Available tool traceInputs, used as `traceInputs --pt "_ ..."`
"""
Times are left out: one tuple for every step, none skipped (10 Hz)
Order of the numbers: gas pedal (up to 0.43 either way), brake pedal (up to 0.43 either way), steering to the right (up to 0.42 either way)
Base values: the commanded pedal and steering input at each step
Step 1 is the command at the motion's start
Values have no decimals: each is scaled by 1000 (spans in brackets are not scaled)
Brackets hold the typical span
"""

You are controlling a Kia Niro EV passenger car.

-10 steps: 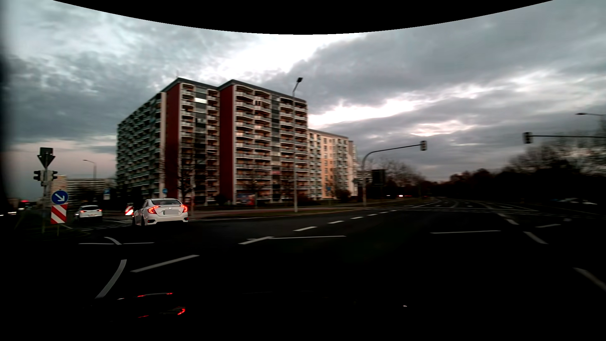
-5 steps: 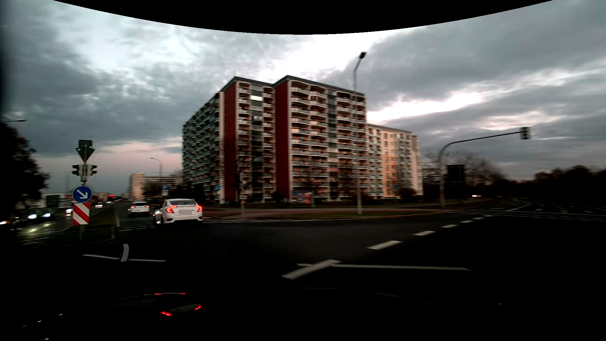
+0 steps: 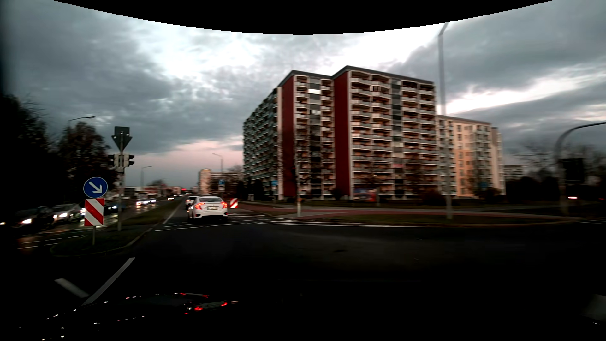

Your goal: Follow the waypoints while adhering to traffic rules and regulations

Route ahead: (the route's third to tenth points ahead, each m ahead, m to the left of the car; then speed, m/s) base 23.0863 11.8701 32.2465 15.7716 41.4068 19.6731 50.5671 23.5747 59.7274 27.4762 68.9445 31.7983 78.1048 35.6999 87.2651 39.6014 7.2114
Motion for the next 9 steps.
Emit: traceInputs --pt "67 0 -268" --pt "79 0 -262" --pt "98 0 -254" --pt "118 0 -244" --pt "130 0 -234" --pt "138 0 -219" --pt "150 0 -205" --pt "157 0 -189" --pt "157 0 -169"
